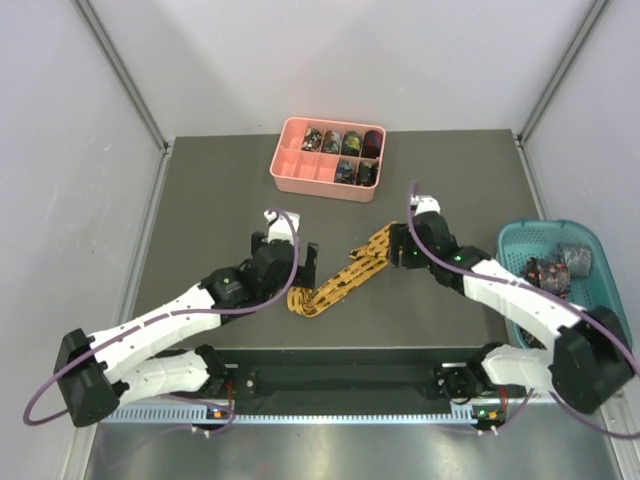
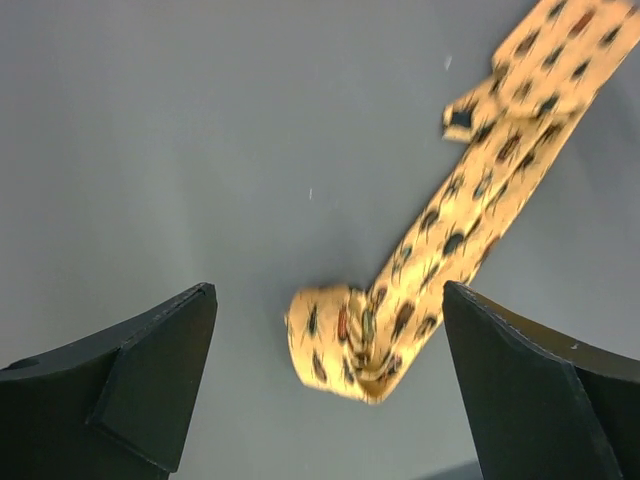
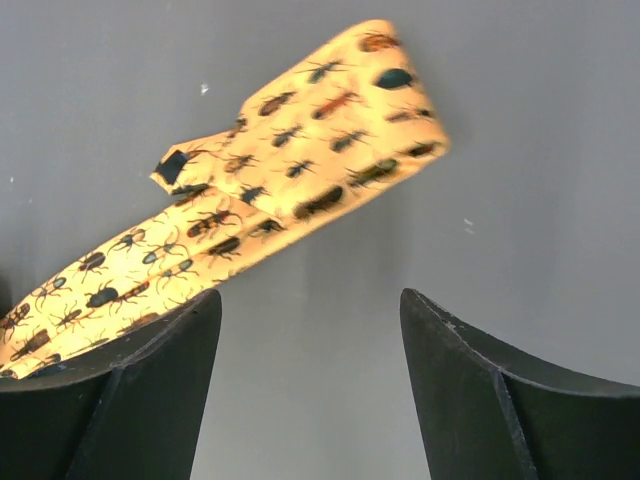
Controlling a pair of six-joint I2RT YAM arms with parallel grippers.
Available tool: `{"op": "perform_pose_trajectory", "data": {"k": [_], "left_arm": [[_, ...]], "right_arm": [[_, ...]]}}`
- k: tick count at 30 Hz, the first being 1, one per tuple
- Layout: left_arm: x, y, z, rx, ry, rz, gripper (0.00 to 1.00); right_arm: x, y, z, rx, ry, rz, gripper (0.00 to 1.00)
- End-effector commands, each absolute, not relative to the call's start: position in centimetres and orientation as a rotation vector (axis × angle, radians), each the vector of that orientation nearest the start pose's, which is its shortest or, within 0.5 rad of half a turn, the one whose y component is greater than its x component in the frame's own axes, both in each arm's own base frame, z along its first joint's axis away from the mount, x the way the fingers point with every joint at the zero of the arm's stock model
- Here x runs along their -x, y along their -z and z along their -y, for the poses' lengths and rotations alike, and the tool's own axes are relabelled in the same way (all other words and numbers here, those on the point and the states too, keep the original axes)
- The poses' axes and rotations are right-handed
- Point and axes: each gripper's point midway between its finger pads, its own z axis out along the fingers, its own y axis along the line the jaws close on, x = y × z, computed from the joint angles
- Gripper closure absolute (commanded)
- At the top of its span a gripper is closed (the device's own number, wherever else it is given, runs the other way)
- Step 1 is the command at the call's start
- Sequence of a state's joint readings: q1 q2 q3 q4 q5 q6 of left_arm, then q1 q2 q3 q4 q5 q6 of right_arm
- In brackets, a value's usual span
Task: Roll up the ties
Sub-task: Move the tie to the center of the board, then flatten the tie
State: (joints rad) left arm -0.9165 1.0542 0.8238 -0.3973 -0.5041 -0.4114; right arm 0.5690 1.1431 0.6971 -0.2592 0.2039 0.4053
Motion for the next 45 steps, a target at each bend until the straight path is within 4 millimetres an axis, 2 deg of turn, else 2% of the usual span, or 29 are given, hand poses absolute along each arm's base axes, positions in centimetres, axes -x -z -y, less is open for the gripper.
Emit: {"op": "perform_pose_trajectory", "data": {"k": [1,2,4,5,6,8,9,13,16,17,22,26,27,29,30,33,36,40,45], "left_arm": [[-23.1,-17.1,20.5,-0.119,0.380,-2.134,0.01],[-22.9,-16.8,20.1,-0.064,0.395,-2.135,0.01],[-23.2,-16.7,19.4,0.012,0.390,-2.109,0.01],[-23.1,-15.9,19.0,0.029,0.379,-2.114,0.01],[-23.2,-16.2,19.0,0.058,0.403,-2.090,0.01],[-23.1,-15.7,19.3,0.051,0.424,-2.091,0.01],[-23.2,-15.6,19.5,0.040,0.428,-2.091,0.01],[-23.5,-14.5,19.5,0.036,0.373,-2.126,0.01],[-23.7,-14.4,19.4,0.035,0.353,-2.126,0.01],[-23.7,-14.6,19.3,0.042,0.356,-2.115,0.01],[-23.3,-14.5,19.4,0.031,0.413,-2.087,0.01],[-23.2,-14.0,20.2,-0.035,0.423,-2.098,0.01],[-23.3,-14.1,20.4,-0.045,0.432,-2.093,0.01],[-23.2,-13.9,21.0,-0.084,0.445,-2.103,0.01],[-23.2,-14.0,21.1,-0.094,0.446,-2.102,0.01],[-23.1,-13.9,21.6,-0.123,0.468,-2.101,0.02],[-23.0,-13.7,22.2,-0.153,0.495,-2.095,0.02],[-23.2,-12.9,22.2,-0.168,0.470,-2.108,0.05],[-23.1,-10.9,22.6,-0.180,0.456,-2.151,0.09]], "right_arm": [[-30.0,-12.7,-18.5,0.197,-0.318,-2.255,0.29],[-30.2,-11.7,-19.0,0.190,-0.331,-2.284,0.29],[-30.4,-11.5,-20.1,0.175,-0.389,-2.285,0.30],[-30.6,-11.4,-20.5,0.171,-0.412,-2.282,0.30],[-31.0,-10.9,-21.0,0.149,-0.421,-2.287,0.30],[-31.8,-10.9,-21.3,0.114,-0.422,-2.287,0.30],[-32.1,-10.2,-21.4,0.103,-0.415,-2.310,0.30],[-33.3,-10.3,-22.9,-0.001,-0.488,-2.313,0.30],[-34.3,-10.5,-23.6,-0.090,-0.546,-2.307,0.31],[-34.5,-10.0,-24.0,-0.096,-0.563,-2.322,0.31],[-35.5,-9.6,-23.6,-0.186,-0.542,-2.332,0.33],[-35.3,-10.9,-22.1,-0.222,-0.499,-2.270,0.36],[-35.1,-12.3,-21.8,-0.223,-0.512,-2.233,0.36],[-34.3,-12.2,-20.8,-0.236,-0.485,-2.236,0.36],[-34.0,-12.9,-20.4,-0.246,-0.487,-2.220,0.35],[-33.4,-12.6,-19.4,-0.269,-0.470,-2.224,0.34],[-33.3,-11.5,-18.8,-0.295,-0.464,-2.234,0.34],[-34.2,-10.7,-18.5,-0.322,-0.469,-2.239,0.35],[-35.8,-9.8,-18.4,-0.364,-0.468,-2.235,0.36]]}}
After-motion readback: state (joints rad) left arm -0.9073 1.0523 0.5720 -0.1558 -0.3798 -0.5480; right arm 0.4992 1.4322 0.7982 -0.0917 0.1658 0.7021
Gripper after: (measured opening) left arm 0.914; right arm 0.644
